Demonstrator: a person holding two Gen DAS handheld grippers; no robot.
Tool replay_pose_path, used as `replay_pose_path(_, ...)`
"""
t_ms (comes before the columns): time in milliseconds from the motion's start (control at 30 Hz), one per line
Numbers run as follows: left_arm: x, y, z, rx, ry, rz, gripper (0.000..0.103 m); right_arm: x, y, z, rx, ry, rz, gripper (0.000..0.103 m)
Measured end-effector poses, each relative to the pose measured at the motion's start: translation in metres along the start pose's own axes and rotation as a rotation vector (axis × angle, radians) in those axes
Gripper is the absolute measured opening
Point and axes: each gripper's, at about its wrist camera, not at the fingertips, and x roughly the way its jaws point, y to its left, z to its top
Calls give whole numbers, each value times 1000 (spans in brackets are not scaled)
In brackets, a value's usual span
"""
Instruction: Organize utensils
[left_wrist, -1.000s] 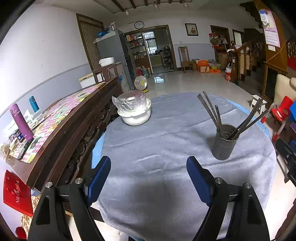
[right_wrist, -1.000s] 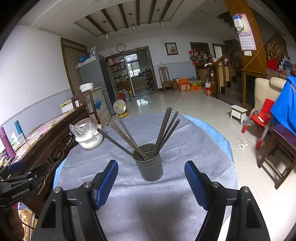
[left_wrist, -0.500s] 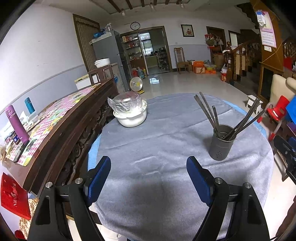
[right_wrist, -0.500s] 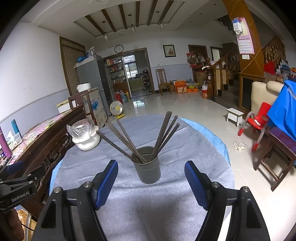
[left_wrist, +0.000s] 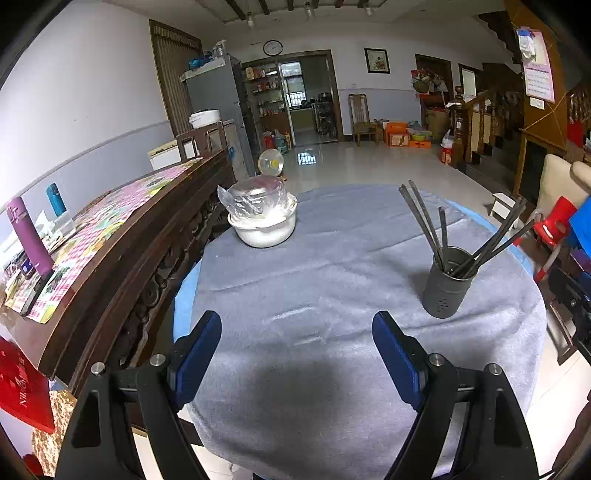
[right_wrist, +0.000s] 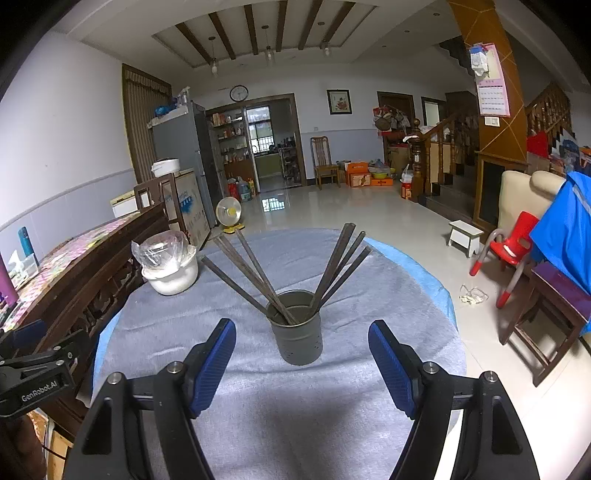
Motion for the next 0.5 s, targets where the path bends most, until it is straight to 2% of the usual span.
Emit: replay_pose_path(500,10,6,1,-8,17,5,84,11,8,-3,-6,19,7,78)
